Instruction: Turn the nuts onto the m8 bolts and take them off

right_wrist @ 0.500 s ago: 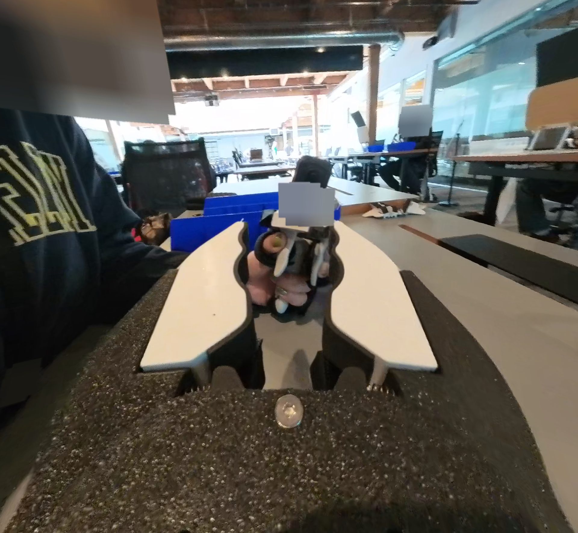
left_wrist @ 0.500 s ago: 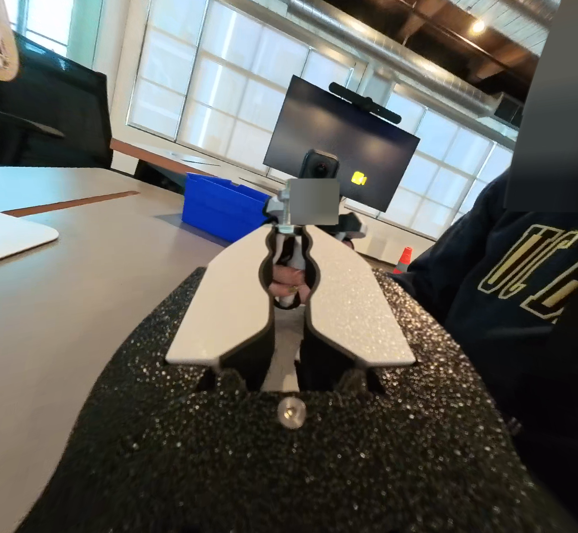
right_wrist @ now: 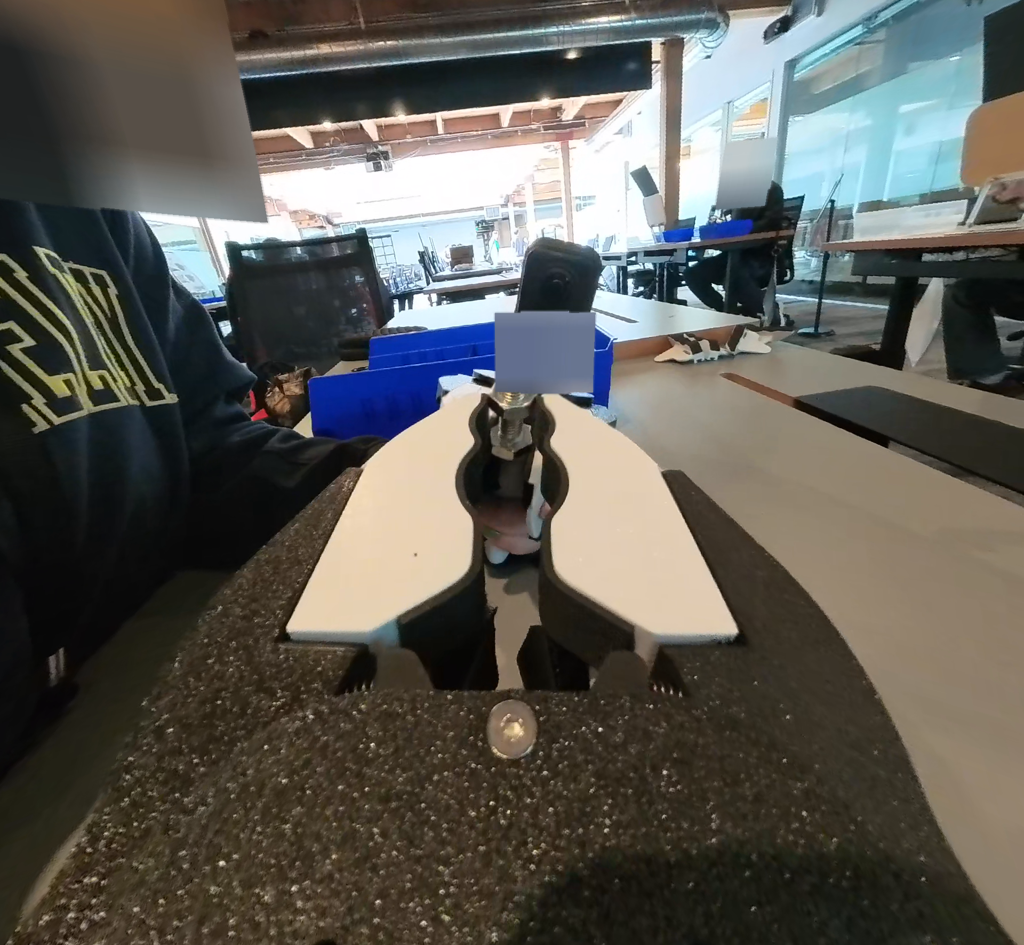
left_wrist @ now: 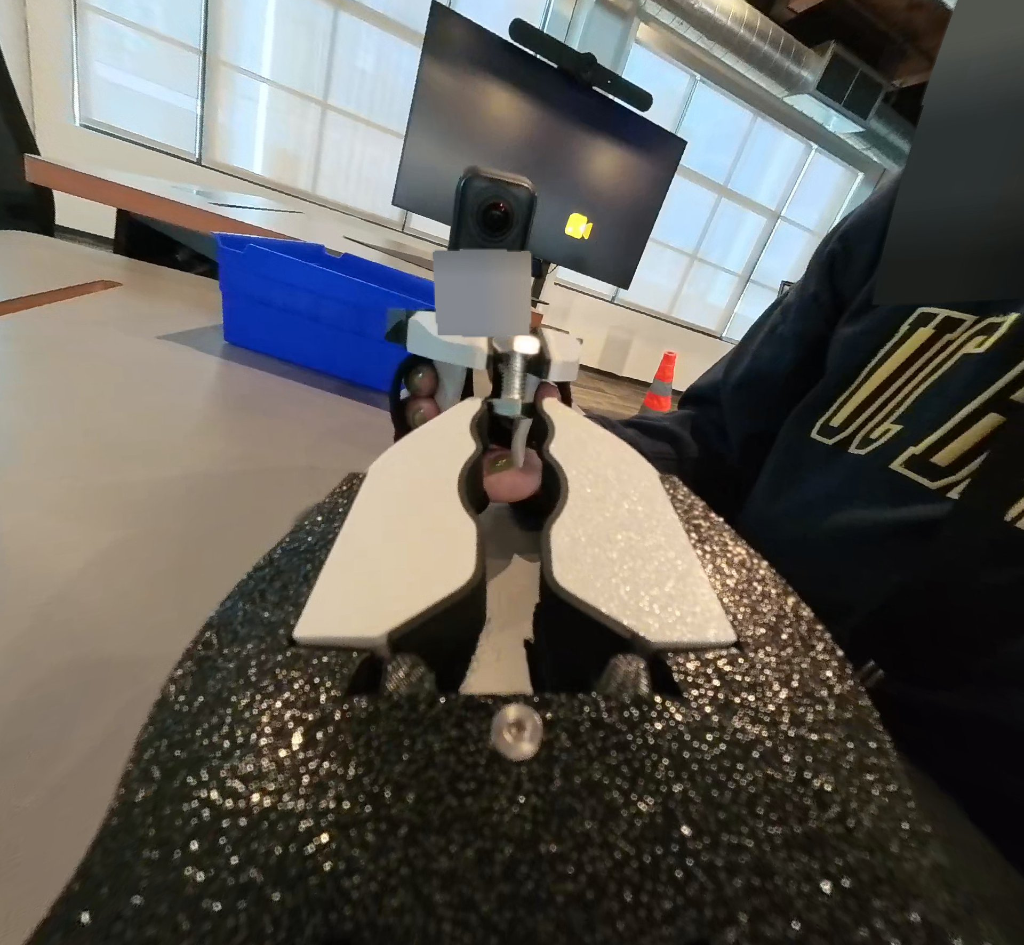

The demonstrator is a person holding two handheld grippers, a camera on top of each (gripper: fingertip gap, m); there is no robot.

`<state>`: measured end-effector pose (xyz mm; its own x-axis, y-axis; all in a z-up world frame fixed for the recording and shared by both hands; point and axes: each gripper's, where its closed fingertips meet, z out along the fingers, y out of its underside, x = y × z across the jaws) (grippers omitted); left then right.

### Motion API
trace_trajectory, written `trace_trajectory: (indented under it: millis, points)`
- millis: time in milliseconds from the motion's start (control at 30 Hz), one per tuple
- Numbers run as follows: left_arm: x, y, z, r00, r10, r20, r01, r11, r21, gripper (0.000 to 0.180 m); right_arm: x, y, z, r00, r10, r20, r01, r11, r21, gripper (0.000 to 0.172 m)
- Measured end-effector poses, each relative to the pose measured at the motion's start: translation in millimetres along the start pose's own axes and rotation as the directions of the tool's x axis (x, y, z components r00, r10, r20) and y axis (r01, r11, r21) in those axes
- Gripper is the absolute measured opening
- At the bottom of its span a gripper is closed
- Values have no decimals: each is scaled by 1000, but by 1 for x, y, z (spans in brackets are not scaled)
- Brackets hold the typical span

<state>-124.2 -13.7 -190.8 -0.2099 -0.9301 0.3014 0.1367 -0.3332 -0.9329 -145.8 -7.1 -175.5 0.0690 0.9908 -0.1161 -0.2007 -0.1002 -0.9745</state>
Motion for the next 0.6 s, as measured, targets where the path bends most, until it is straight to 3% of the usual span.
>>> trace_trajectory:
  millis: [133, 367, 467, 600]
  points:
    - [-2, -1, 1, 1000, 25, 13, -25, 1000, 19, 17, 2, -1, -2, 1000, 1, -9, -1, 1000, 11, 15]
    - [-15, -11, -4, 993, 30, 114, -39, 996, 78, 69, 11, -4, -10, 998, -15, -65, 17, 999, 32, 15]
    - [-30, -11, -10, 969, 63, 239, -78, 995, 54, 63, 17, -5, -14, 993, -28, -111, 31, 999, 27, 15]
    - [-49, -9, -23, 893, 161, 420, -165, 986, -27, 39, 21, -26, -25, 981, -56, -187, 60, 998, 19, 15]
